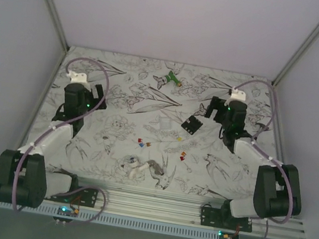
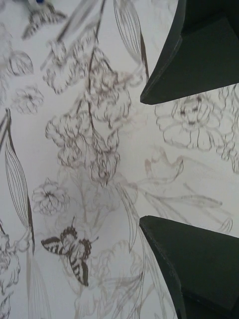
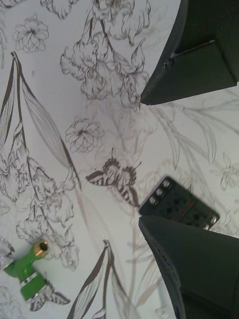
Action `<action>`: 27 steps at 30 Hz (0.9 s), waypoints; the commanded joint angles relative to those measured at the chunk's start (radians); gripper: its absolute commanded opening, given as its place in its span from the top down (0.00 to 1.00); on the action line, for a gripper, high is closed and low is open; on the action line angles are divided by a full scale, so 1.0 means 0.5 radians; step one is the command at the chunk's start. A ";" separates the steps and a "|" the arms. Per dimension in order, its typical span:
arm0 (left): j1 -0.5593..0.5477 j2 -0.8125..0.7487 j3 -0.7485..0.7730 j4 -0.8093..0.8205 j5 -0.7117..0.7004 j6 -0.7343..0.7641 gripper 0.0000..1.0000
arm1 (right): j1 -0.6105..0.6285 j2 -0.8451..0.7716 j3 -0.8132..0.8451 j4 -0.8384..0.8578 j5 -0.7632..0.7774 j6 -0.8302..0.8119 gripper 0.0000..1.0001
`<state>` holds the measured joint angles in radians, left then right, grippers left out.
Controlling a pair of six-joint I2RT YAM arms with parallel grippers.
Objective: Snap on the fuse box
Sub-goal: Adjust the fuse box base at the center of the board.
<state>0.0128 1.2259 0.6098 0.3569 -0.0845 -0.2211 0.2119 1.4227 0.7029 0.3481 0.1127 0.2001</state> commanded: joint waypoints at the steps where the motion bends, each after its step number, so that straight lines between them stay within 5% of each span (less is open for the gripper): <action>1: -0.018 -0.076 0.033 -0.277 0.209 -0.388 0.00 | 0.167 0.166 0.224 -0.340 0.211 0.316 0.00; 5: -0.152 0.040 0.144 -0.423 0.453 -0.539 0.00 | 0.312 0.396 0.396 -0.445 0.376 0.474 0.00; 12: -0.474 0.187 0.281 -0.646 0.392 -0.445 0.00 | 0.505 0.642 0.620 -0.643 0.750 0.712 0.00; 27: -0.557 0.361 0.398 -0.741 0.501 -0.426 0.00 | 0.632 0.786 0.621 -0.736 0.621 0.817 0.19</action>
<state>-0.2562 1.3880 0.7807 0.0200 0.1352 -0.4480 0.5098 1.8084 1.0084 -0.0132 0.4335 0.5808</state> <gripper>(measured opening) 0.998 0.847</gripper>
